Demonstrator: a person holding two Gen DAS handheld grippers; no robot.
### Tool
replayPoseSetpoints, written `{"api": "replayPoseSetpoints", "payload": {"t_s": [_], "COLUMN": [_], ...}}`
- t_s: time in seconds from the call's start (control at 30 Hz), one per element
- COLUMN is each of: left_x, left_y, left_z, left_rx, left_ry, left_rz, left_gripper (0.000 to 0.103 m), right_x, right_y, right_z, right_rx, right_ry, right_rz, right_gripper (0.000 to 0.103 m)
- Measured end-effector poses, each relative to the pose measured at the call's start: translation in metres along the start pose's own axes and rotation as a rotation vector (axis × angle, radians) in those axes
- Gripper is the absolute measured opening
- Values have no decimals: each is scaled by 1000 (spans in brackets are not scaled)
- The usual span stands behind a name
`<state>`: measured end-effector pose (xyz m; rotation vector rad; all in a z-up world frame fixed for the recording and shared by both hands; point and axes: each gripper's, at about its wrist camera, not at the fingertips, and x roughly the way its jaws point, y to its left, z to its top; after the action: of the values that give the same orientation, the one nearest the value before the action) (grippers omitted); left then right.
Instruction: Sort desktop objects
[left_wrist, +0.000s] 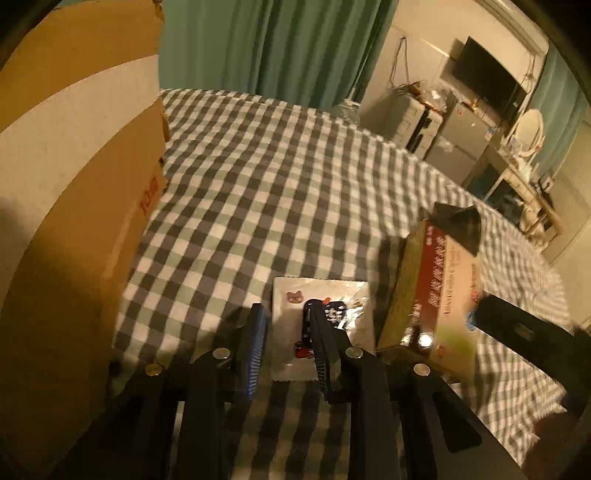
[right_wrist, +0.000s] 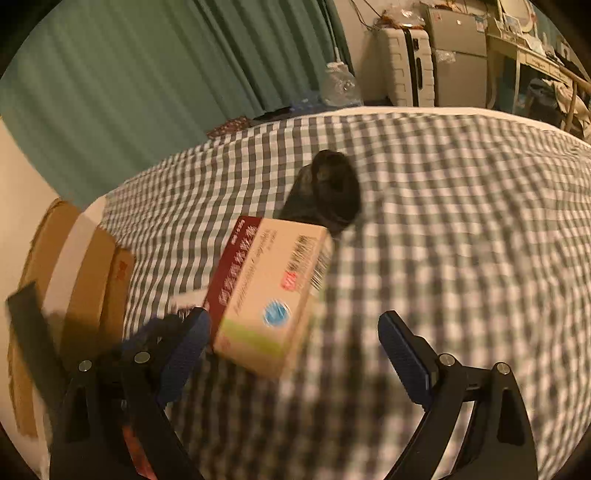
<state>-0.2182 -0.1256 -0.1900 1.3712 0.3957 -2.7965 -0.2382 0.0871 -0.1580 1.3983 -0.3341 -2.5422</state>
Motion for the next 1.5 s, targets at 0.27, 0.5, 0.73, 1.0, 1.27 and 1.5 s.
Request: {"api": "replayPoseSetpoints", "payload": {"t_s": [0.27, 0.5, 0.73, 1.0, 1.27, 1.5], "left_x": [2, 3, 10, -11, -44, -69], "left_y": [-1, -30, -44, -37, -49, -57], "left_z": [-2, -6, -14, -24, -39, -51], "left_rx": [47, 113, 200, 181, 197, 177], "left_ry": [-31, -12, -7, 15, -17, -11], "left_rz": [-15, -92, 19, -16, -78, -131], "left_gripper": [72, 85, 54, 18, 7, 7], "right_x": [51, -2, -32, -60, -96, -131], "right_y": [23, -7, -48, -64, -66, -73], "right_z": [14, -6, -21, -35, -50, -62], "right_rx": [31, -46, -29, -25, -7, 21], "right_ry": [56, 40, 42, 38, 4, -35], "right_rz": [-70, -61, -144, -172, -163, -156], "right_gripper": [85, 84, 84, 84, 85, 85]}}
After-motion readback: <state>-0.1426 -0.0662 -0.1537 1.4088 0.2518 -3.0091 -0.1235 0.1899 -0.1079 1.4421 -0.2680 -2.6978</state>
